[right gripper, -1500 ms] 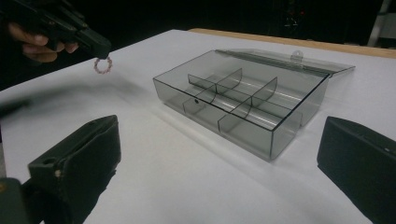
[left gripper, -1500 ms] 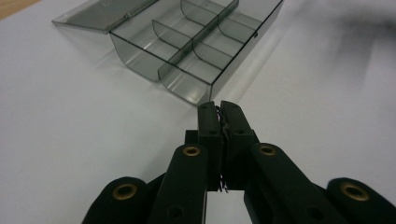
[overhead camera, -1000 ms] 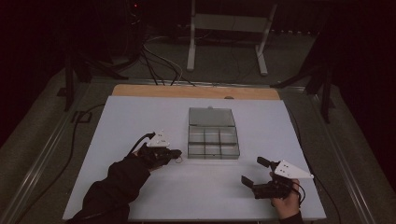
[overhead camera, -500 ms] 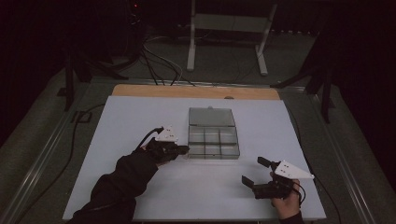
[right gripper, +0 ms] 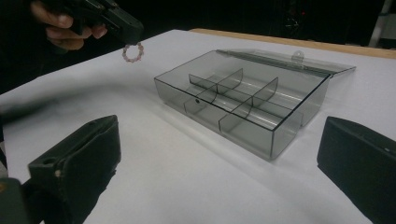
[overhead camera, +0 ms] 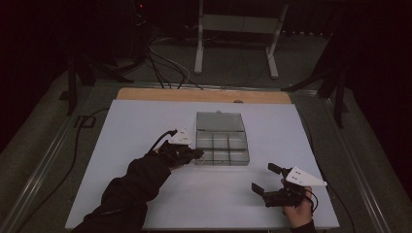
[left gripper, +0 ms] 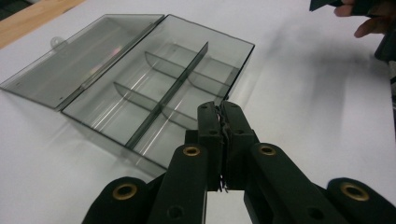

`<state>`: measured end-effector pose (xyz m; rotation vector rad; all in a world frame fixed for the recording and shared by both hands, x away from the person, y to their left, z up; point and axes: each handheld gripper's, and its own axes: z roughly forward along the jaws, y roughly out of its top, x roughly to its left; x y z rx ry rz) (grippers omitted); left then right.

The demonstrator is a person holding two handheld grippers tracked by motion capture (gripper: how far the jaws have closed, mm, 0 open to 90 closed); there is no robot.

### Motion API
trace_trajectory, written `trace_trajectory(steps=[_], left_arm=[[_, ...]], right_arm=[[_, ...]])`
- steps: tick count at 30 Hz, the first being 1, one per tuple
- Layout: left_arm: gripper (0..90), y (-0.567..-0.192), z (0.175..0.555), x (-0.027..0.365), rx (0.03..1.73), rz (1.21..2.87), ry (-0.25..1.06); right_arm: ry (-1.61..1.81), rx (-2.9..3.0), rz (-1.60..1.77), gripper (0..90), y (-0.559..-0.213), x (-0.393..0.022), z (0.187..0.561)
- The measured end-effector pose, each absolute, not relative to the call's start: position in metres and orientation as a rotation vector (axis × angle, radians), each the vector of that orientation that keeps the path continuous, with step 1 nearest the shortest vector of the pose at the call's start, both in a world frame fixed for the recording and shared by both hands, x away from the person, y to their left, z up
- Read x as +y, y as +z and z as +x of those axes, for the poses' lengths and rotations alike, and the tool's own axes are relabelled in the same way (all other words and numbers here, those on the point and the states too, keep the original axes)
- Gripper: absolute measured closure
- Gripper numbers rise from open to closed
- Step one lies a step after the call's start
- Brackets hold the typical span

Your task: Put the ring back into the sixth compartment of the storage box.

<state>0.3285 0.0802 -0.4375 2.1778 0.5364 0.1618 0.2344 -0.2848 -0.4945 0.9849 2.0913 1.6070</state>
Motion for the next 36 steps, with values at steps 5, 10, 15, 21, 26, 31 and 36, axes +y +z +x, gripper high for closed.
trace_trajectory(steps=[5,10,15,21,26,31,36], left_arm=[[89.8,-0.435,0.332,0.073,0.526,2.174,0.161],[89.8,-0.434,0.335,0.069,0.523,2.170,0.155],[89.8,-0.432,0.340,0.061,0.512,2.165,0.147],[89.8,-0.430,0.345,0.051,0.502,2.159,0.134],[89.8,-0.426,0.350,0.042,0.485,2.158,0.126],[89.8,-0.423,0.354,0.035,0.478,2.151,0.119],[89.8,-0.420,0.358,0.028,0.469,2.146,0.118]], right_arm=[[1.608,2.092,0.988,0.0,-0.494,-0.285,0.234],[1.608,2.092,0.988,0.0,-0.494,-0.285,0.234],[1.608,2.091,0.988,0.0,-0.494,-0.285,0.234],[1.609,2.092,0.988,0.0,-0.495,-0.285,0.234],[1.610,2.090,0.987,0.0,-0.494,-0.286,0.234],[1.611,2.090,0.989,0.0,-0.495,-0.286,0.234],[1.612,2.090,0.989,0.0,-0.495,-0.286,0.234]])
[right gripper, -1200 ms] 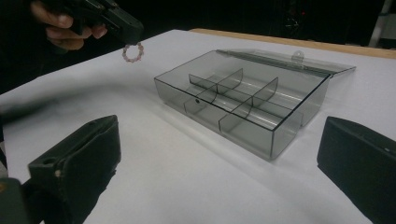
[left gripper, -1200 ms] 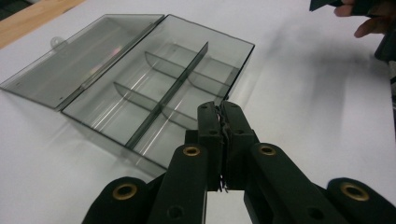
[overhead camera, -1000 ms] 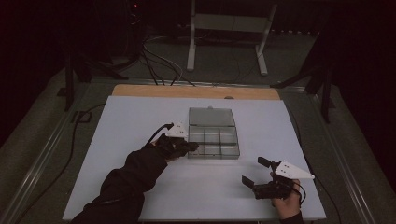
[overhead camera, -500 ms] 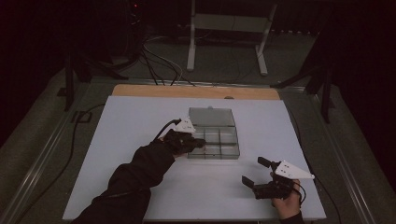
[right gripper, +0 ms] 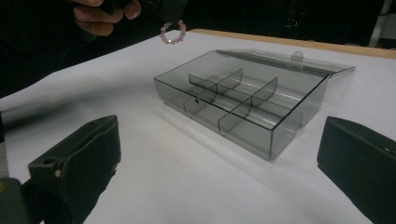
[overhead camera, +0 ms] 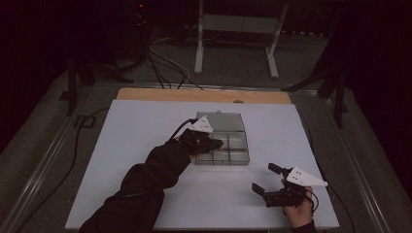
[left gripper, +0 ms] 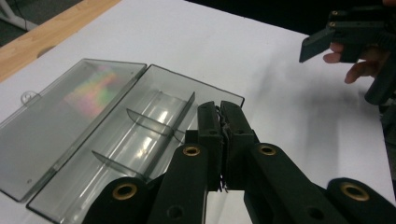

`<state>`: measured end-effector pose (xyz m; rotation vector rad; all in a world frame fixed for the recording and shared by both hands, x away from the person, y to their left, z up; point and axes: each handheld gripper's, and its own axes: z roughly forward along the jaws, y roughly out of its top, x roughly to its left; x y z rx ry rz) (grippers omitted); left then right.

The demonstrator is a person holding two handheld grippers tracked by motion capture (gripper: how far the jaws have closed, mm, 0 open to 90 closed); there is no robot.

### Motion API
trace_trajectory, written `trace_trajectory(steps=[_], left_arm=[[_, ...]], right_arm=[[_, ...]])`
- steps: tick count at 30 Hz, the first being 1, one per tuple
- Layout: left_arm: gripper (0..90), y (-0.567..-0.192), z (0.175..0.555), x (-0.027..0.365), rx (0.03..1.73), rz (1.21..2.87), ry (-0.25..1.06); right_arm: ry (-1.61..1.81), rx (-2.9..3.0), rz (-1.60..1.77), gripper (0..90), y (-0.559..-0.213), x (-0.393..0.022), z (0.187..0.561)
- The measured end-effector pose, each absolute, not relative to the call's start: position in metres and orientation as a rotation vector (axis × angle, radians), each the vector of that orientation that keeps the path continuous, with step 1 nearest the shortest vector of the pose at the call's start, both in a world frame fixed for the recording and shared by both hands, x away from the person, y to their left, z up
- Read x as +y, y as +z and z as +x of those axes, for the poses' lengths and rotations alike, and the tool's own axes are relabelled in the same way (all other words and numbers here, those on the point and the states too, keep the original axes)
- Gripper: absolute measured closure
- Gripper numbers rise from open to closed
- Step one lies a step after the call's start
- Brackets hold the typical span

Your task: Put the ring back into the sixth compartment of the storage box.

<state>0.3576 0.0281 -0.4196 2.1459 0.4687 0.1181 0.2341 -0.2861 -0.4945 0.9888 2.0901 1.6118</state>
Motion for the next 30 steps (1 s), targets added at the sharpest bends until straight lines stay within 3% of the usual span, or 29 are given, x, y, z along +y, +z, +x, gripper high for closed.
trace_trajectory(steps=[30], left_arm=[[89.7,-0.427,0.378,-0.013,0.450,2.132,0.068]], right_arm=[[1.620,2.087,0.990,0.0,-0.495,-0.287,0.234]])
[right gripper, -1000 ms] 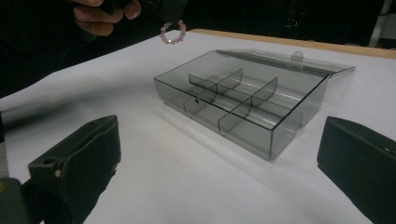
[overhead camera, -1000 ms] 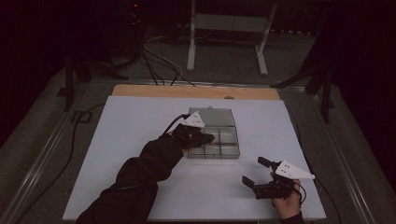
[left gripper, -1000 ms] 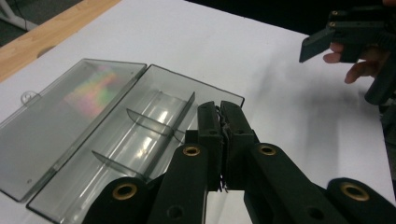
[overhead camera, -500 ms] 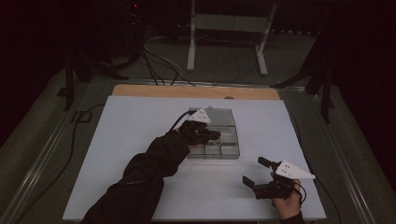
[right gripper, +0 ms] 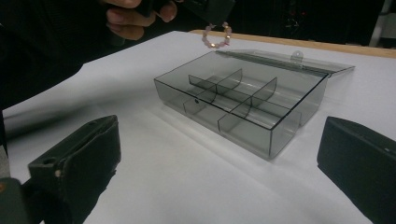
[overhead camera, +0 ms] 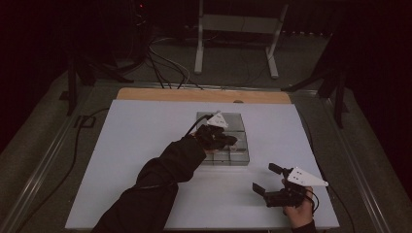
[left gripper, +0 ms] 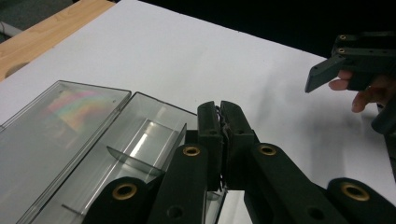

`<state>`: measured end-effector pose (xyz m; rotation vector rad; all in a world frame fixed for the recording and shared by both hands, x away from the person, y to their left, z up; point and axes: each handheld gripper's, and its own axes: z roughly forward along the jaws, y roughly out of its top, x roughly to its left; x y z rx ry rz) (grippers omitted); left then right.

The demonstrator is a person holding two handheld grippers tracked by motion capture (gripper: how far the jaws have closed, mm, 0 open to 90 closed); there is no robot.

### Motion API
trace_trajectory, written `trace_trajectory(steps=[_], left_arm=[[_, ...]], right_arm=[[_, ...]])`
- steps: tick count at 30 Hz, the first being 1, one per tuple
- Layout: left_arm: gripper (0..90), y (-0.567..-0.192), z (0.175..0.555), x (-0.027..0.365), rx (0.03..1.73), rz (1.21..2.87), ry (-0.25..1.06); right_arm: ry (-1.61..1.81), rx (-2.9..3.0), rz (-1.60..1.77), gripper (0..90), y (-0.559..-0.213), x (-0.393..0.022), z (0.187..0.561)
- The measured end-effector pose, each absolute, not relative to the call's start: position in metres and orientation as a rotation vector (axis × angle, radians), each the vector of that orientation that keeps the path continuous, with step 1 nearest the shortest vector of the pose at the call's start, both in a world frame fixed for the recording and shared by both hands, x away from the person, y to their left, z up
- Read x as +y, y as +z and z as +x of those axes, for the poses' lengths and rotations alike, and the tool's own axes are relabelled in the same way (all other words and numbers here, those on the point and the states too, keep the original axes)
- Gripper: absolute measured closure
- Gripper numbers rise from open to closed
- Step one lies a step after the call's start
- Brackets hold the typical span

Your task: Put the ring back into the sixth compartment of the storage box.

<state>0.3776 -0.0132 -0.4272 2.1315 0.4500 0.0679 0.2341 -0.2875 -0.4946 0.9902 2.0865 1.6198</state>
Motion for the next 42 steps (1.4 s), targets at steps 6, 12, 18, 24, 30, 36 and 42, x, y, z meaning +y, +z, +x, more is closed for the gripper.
trace_trajectory(steps=[6,12,18,24,30,36,42], left_arm=[[89.6,-0.431,0.383,-0.021,0.453,2.145,0.058],[89.6,-0.437,0.386,-0.028,0.460,2.164,0.057],[89.6,-0.441,0.389,-0.033,0.462,2.174,0.061],[89.6,-0.450,0.389,-0.038,0.467,2.202,0.059],[89.5,-0.458,0.390,-0.044,0.466,2.224,0.055],[89.4,-0.463,0.392,-0.048,0.477,2.245,0.058],[89.4,-0.467,0.394,-0.053,0.477,2.291,0.067]], right_arm=[[1.624,2.085,0.992,0.0,-0.495,-0.288,0.234],[1.625,2.084,0.994,0.0,-0.495,-0.288,0.234],[1.627,2.082,0.993,0.0,-0.494,-0.288,0.234],[1.629,2.083,0.993,0.0,-0.494,-0.289,0.234],[1.629,2.083,0.996,0.0,-0.494,-0.289,0.234],[1.629,2.085,0.991,0.0,-0.494,-0.289,0.234],[1.626,2.089,0.991,0.0,-0.494,-0.287,0.234]])
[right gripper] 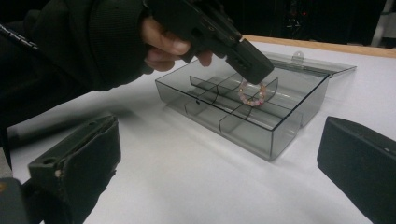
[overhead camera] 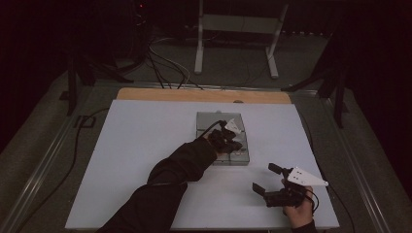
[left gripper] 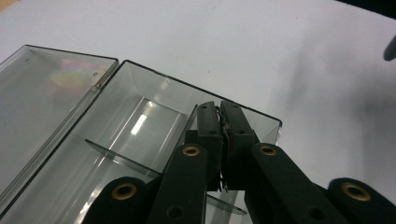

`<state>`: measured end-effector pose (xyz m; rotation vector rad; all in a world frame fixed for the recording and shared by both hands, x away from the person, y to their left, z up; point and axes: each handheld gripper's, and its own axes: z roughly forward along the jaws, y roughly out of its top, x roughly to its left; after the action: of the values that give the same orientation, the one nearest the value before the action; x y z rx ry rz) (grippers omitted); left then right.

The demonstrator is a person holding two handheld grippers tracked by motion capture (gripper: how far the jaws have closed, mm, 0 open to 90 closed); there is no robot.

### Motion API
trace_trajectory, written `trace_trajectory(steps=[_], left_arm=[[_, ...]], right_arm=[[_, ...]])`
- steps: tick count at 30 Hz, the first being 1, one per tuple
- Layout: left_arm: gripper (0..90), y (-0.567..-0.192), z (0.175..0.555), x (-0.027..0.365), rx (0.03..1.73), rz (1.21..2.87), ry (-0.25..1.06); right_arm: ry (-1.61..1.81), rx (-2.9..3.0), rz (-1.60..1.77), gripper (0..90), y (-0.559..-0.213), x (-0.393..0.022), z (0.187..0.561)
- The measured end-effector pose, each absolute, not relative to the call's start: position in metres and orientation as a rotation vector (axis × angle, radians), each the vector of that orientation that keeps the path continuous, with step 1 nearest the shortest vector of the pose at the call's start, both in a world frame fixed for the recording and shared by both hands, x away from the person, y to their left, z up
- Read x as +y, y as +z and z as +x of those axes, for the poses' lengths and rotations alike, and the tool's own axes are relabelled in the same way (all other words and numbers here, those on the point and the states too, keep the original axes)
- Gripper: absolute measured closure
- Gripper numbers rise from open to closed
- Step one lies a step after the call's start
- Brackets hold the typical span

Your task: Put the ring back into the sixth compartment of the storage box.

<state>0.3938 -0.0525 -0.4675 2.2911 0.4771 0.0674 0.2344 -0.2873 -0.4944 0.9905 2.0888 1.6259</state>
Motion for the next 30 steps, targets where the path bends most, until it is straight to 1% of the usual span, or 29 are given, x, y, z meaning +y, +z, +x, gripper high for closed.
trace_trajectory(steps=[16,18,19,21,26,30], left_arm=[[87.8,-0.470,0.392,-0.060,0.484,2.278,0.060],[78.9,-0.470,0.392,-0.060,0.494,2.268,0.061],[78.6,-0.469,0.393,-0.059,0.495,2.260,0.045],[69.0,-0.468,0.391,-0.058,0.498,2.268,0.064],[49.8,-0.467,0.390,-0.051,0.516,2.227,0.015],[37.9,-0.464,0.387,-0.046,0.521,2.215,0.013]], right_arm=[[1.633,2.083,0.999,0.0,-0.494,-0.289,0.234],[1.633,2.082,0.998,0.0,-0.494,-0.289,0.234],[1.633,2.082,0.997,0.0,-0.494,-0.289,0.234],[1.633,2.083,0.996,0.0,-0.494,-0.289,0.234],[1.633,2.081,1.001,0.0,-0.494,-0.290,0.234],[1.632,2.082,0.998,0.0,-0.494,-0.289,0.234]])
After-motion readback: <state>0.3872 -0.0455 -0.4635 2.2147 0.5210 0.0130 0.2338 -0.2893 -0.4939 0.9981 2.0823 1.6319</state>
